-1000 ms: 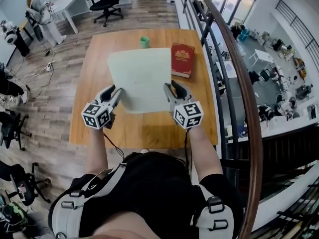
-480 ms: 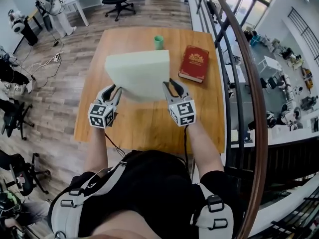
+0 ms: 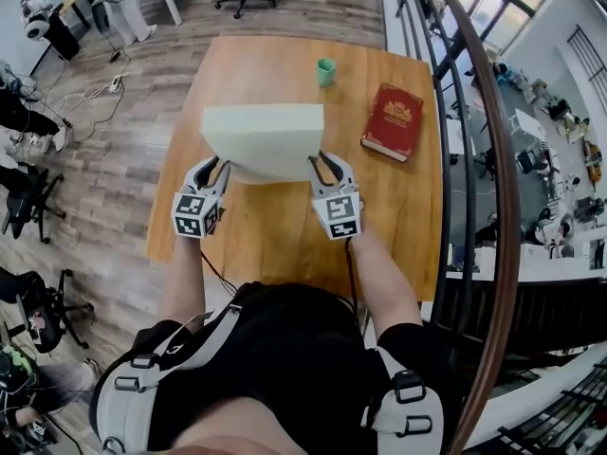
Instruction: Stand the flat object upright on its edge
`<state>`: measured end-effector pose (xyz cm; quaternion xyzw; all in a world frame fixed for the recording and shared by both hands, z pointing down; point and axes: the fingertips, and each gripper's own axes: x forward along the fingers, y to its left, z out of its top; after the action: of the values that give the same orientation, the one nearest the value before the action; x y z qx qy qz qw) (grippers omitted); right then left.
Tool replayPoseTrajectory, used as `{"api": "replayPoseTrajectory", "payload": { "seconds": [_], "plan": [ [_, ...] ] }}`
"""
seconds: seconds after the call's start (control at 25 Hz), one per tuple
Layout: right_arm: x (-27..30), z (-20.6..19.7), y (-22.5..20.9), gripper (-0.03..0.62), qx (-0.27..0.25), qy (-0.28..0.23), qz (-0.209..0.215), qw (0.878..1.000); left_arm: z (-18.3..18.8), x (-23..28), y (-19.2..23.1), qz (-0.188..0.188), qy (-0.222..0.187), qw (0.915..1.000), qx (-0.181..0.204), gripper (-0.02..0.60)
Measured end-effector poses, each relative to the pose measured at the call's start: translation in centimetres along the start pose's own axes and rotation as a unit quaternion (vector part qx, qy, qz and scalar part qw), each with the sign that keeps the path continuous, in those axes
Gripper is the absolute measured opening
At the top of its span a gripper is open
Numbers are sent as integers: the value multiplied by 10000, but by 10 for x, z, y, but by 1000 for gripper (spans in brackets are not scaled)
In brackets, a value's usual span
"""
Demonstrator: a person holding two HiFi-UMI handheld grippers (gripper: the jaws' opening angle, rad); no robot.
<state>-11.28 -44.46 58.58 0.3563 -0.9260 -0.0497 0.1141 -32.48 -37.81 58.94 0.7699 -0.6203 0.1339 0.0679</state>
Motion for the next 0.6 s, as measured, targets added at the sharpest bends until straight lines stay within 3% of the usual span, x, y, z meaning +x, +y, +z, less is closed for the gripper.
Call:
{"api": "replayPoseTrajectory", "payload": {
  "seconds": [0.32, 0.6],
  "plan": [
    [14, -37, 14, 95, -116, 457, 73, 9989, -43, 12, 9, 35, 263, 9995, -165, 101],
    [12, -38, 15, 97, 150, 478, 26, 9987, -44, 16, 10, 3, 281, 9992, -278, 103]
  ]
}}
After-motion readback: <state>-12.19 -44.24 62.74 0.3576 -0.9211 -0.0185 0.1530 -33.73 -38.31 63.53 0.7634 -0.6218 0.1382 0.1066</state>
